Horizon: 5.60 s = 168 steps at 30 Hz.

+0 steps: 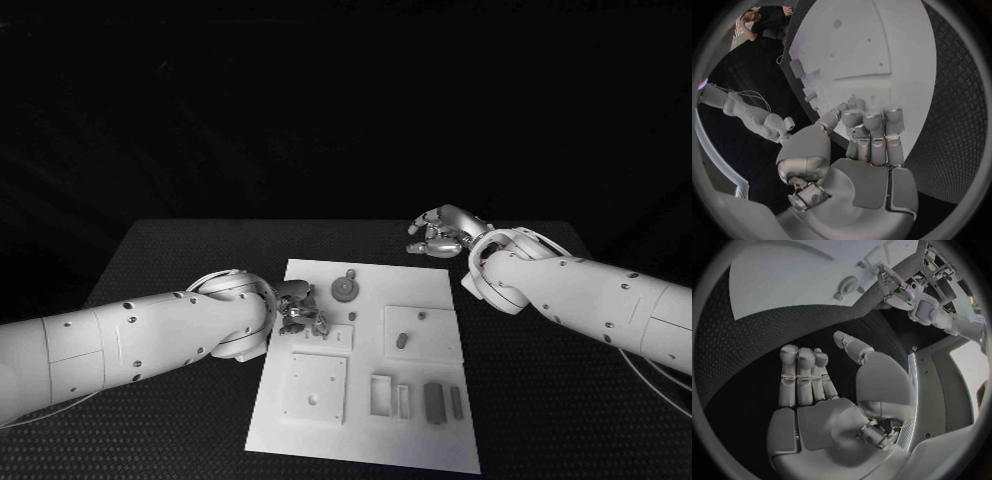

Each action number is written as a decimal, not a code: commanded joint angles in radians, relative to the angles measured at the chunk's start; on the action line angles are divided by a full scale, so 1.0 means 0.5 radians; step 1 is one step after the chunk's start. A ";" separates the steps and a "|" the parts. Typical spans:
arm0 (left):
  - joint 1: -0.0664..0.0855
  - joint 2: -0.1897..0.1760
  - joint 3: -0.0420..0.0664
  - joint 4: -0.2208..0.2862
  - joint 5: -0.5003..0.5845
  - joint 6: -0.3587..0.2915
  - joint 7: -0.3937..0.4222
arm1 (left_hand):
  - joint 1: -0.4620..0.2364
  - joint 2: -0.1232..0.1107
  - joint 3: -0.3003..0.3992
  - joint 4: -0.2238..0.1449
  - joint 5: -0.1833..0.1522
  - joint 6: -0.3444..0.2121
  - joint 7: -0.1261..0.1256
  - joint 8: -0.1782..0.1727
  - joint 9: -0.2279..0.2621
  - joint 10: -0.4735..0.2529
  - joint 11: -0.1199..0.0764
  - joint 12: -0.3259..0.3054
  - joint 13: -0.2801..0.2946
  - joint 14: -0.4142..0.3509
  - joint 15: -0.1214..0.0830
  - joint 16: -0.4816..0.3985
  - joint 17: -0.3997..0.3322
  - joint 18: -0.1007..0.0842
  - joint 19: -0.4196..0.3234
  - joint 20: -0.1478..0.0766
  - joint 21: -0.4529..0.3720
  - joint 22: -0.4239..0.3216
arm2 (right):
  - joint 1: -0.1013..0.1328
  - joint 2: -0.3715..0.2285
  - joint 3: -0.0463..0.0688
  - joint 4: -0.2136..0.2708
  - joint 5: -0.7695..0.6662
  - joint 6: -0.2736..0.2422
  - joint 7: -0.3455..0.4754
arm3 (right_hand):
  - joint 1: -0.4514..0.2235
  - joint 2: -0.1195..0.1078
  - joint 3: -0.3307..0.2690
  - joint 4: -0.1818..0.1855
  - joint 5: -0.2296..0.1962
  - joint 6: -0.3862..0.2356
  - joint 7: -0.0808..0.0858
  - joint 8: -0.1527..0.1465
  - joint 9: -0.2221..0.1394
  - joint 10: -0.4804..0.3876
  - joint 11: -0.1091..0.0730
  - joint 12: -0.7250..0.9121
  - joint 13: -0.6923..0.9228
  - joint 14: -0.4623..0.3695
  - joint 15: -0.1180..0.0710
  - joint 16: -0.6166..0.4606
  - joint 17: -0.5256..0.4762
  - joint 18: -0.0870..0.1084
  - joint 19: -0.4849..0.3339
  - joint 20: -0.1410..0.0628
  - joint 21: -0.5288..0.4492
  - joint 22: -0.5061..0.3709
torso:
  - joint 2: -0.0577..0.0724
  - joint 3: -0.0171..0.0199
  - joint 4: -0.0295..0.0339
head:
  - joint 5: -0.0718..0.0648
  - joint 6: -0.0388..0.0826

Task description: Assemble the parts on the task board

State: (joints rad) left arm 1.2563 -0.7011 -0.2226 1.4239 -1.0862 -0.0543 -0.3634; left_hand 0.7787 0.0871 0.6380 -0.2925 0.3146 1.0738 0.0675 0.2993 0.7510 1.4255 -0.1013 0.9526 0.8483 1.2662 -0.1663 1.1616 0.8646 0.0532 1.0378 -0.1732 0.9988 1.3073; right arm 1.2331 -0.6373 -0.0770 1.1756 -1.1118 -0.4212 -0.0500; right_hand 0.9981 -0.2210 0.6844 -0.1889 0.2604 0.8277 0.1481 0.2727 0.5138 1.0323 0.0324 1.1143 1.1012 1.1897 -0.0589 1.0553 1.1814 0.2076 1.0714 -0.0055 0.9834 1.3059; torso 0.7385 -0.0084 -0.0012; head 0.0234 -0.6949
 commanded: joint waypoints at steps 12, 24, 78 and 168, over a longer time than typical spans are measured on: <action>-0.003 0.002 0.000 0.004 0.009 0.032 0.030 | -0.030 0.011 0.007 0.004 0.015 0.231 -0.127 0.013 0.003 -0.028 -0.013 0.015 -0.006 0.018 -0.057 0.013 -0.008 0.018 -0.013 -0.176 0.008 0.036 | 0.000 -0.001 0.000 0.005 0.008 0.038 0.003 | -0.002 0.021 -0.013 -0.002 0.011 0.046 0.026 0.001 -0.002 -0.206 0.035 0.009 -0.005 -0.016 0.002 0.003 -0.003 0.108 -0.015 0.005 -0.009 0.004 | 0.000 0.0002 0.001 | 0.018 -0.006; -0.003 0.005 0.000 0.001 0.034 0.063 0.025 | -0.037 0.007 0.005 0.006 0.016 0.232 -0.127 0.011 0.004 -0.029 -0.013 0.015 -0.009 0.015 -0.056 0.014 -0.011 0.018 -0.014 -0.176 0.008 0.035 | 0.000 0.002 0.000 0.007 0.008 0.045 0.001 | 0.001 0.025 -0.011 -0.005 0.012 0.048 0.026 0.002 -0.003 -0.207 0.035 0.011 -0.007 -0.017 0.002 0.004 -0.004 0.108 -0.016 0.005 -0.010 0.006 | 0.000 -0.0018 0.000 | 0.019 -0.018; -0.013 0.032 0.000 -0.019 -0.098 0.113 0.007 | -0.163 0.048 0.191 0.027 -0.215 0.312 -0.153 0.017 0.043 -0.023 -0.038 0.030 -0.069 0.027 -0.034 0.053 -0.068 0.010 -0.010 -0.168 0.004 0.029 | 0.000 0.016 0.000 0.001 0.011 0.072 -0.002 | -0.006 0.049 -0.006 -0.010 0.061 0.056 0.024 0.005 -0.006 -0.212 0.033 0.027 -0.026 -0.021 0.000 0.016 -0.013 0.108 -0.014 0.007 -0.015 0.017 | -0.001 -0.0031 0.000 | 0.015 -0.036; -0.090 -0.021 -0.031 0.077 -0.112 -0.288 0.028 | -0.234 0.026 0.305 0.007 -0.188 0.337 -0.159 -0.004 0.075 -0.032 -0.044 0.083 -0.133 0.022 -0.041 0.097 -0.133 0.022 -0.001 -0.179 0.037 0.030 | -0.001 0.015 0.000 -0.014 0.022 0.098 -0.003 | -0.028 0.047 -0.017 -0.005 0.066 0.057 0.024 0.005 -0.008 -0.214 0.033 0.041 -0.037 -0.022 0.000 0.025 -0.019 0.108 -0.008 0.007 -0.017 0.024 | 0.000 -0.0018 0.000 | 0.032 -0.041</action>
State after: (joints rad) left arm 1.2155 -0.7124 -0.2359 1.4642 -1.1362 -0.2046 -0.3508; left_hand 0.6576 0.1024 0.7737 -0.3117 0.2254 1.0782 0.0634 0.2973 0.7888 1.4240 -0.1072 0.9874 0.7825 1.2722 -0.1714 1.2043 0.7995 0.0525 1.0327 -0.1678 1.0144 1.3075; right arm 1.2328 -0.6302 -0.0772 1.1680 -1.1017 -0.3856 -0.0561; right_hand 0.9939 -0.1985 0.6818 -0.1917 0.2866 0.8310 0.1448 0.2727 0.5107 1.0324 0.0324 1.1305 1.0844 1.1847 -0.0571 1.0632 1.1735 0.2156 1.0679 -0.0018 0.9795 1.3077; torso 0.7382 -0.0091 -0.0004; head 0.0388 -0.7152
